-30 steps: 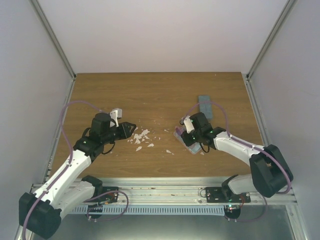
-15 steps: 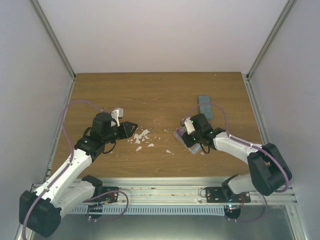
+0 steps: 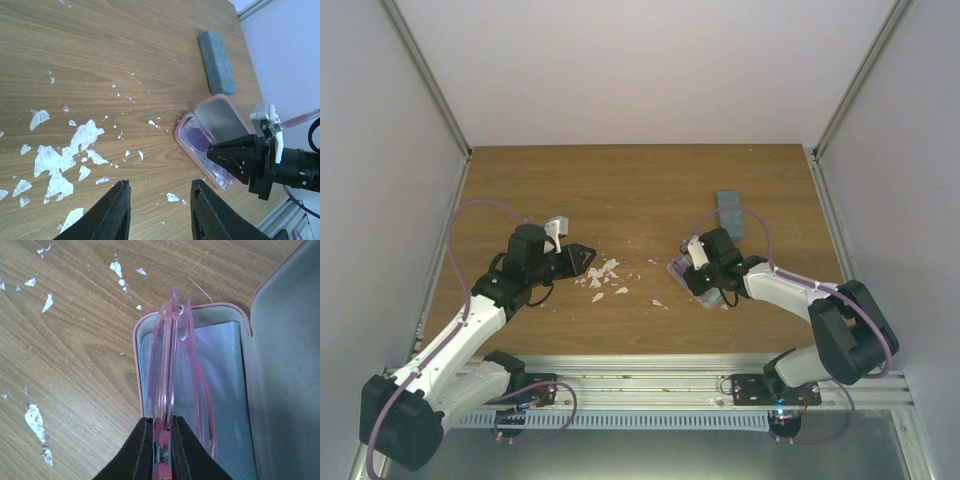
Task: Organize the sunglasses
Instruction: Place the sunglasses in the sunglasses case.
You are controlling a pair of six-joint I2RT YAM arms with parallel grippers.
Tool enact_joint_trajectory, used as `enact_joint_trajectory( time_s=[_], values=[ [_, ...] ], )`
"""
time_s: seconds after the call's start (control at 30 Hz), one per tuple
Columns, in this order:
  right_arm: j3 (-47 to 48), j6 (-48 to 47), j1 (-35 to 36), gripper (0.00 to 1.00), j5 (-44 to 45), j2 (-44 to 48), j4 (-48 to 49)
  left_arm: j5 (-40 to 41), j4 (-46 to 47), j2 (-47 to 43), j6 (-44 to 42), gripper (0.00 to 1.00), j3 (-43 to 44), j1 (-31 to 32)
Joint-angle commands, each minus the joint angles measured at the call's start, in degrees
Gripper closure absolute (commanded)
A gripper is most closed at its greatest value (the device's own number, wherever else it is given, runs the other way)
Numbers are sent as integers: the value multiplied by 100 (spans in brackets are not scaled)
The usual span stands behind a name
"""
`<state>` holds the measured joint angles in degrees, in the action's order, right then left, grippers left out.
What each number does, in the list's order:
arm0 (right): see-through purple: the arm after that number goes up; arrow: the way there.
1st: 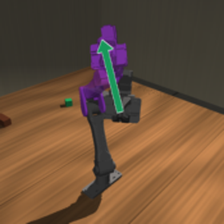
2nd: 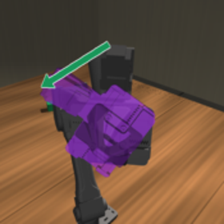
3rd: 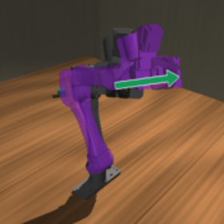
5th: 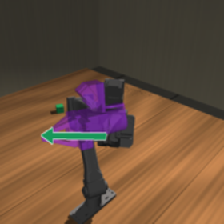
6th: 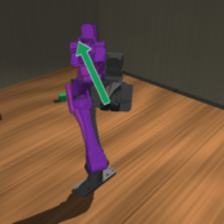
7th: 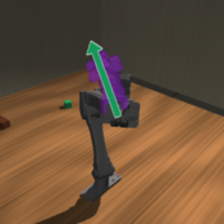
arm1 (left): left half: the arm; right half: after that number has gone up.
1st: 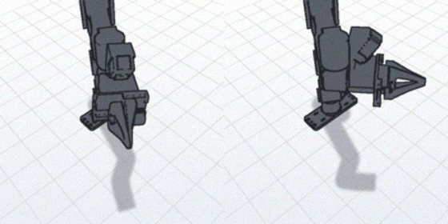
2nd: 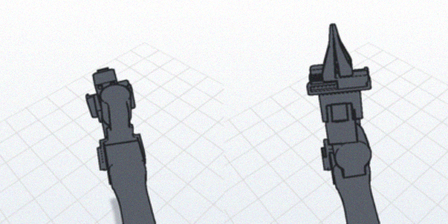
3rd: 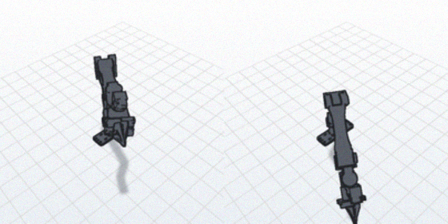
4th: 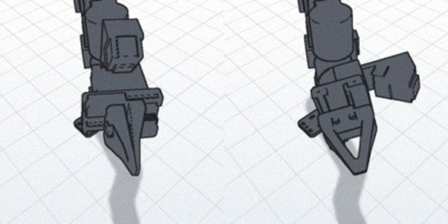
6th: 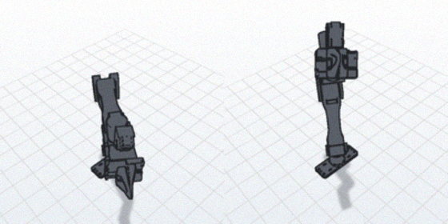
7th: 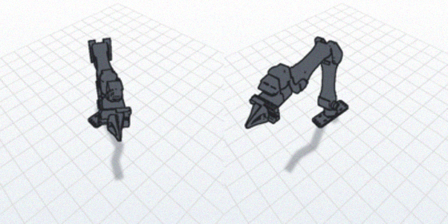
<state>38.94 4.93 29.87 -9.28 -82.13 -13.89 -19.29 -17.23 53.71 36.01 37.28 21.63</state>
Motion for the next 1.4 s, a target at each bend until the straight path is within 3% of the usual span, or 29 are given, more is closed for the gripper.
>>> enact_joint_trajectory(
  time_s=[0.0, 0.17, 0.4, 0.63, 0.93, 1.07, 1.23, 1.37],
  values=[
    [62, -13, -50, 87, -15, -23, 54, -39, 317, 49, -37, 65, 52, 40],
    [160, 10, -50, 68, 167, -116, -40, -38, 314, 104, -47, 65, 103, 46],
    [340, -18, -49, 61, 306, -59, -245, -34, 308, 133, -59, 65, 125, 43],
    [385, 55, -49, 45, 407, 553, -365, -56, 354, 181, -37, 64, 80, 60],
    [142, 814, 72, 51, 301, 1368, -66, -199, 572, 332, 12, 63, -20, 214],
    [180, 1428, 174, 62, 439, 1386, -262, -171, 693, 488, 78, 63, -37, 401],
    [111, 1874, 262, 69, 997, 1032, -225, -101, 872, 771, 157, 63, -16, 679],
    [297, 1907, 371, 66, 1616, 337, -383, -19, 988, 1004, 230, 63, 20, 935]
  ],
)
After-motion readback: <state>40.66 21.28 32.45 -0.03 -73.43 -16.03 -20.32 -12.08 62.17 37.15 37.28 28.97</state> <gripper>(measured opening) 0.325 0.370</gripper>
